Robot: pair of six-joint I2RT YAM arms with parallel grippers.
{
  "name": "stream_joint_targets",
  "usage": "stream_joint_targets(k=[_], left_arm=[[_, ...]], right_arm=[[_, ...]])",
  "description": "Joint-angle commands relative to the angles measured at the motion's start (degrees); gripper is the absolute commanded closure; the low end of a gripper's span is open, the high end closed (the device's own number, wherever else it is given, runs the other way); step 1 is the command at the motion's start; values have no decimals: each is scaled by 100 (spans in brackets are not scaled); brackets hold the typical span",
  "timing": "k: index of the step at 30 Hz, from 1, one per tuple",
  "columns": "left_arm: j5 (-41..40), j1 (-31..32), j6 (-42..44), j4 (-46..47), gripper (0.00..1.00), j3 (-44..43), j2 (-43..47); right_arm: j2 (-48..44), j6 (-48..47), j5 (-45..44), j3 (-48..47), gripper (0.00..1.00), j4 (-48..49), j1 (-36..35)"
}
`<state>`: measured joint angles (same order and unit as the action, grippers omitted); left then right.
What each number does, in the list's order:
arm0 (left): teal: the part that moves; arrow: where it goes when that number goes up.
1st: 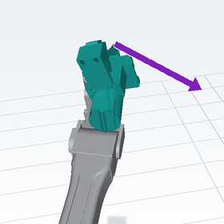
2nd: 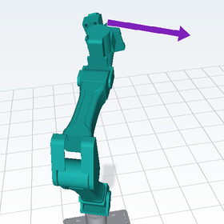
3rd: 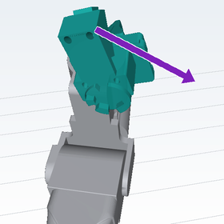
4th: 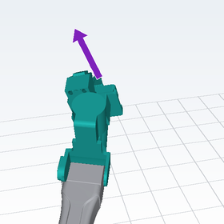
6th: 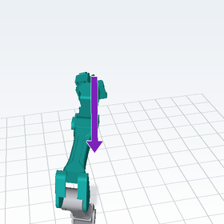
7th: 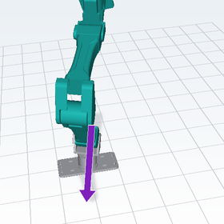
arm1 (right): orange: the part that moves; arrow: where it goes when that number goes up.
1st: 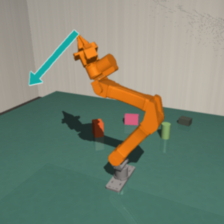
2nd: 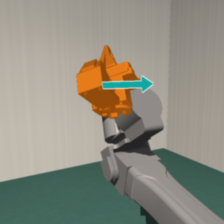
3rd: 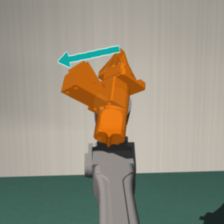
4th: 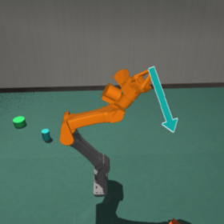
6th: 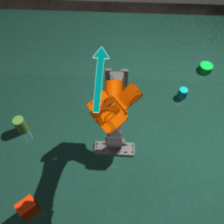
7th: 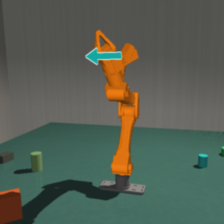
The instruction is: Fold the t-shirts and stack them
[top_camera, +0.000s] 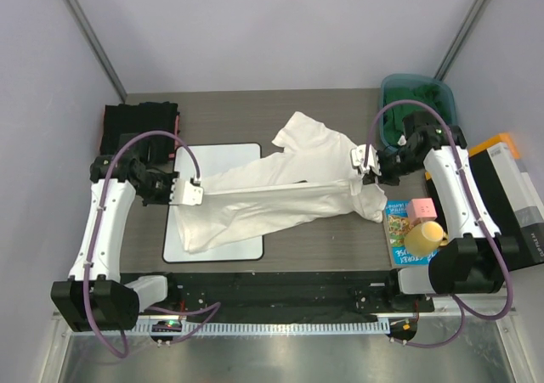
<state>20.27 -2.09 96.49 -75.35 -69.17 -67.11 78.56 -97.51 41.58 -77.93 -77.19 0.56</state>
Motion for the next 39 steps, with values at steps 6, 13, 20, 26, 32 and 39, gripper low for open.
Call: stream_joint_targets(k=[6,13,20,26,32,39], left_arm=[[818,6,-1360,-207,100,-2097,-1554],[-71,989,-4284,-148,100,-6683,-4507],[-3350,1597,-2903,4531,100,-6783,-3969],[-3549,1299,-140,8482,100,-5866,-3346],[-2644,1000,-246,7917,100,-2332,-1230],[-1097,982,309,2747,100,1352,2024]], right_arm=[[95,1418,-186,235,99,3503,59],[1720,2991,-1054,-1064,99,7918,-21],[2374,3538,-1538,-3192,99,9545,15],[1383,3239,-1241,-2922,99,9521,199],[-217,2606,-556,-875,99,7776,234],[-1071,256,-9,795,99,2686,243]])
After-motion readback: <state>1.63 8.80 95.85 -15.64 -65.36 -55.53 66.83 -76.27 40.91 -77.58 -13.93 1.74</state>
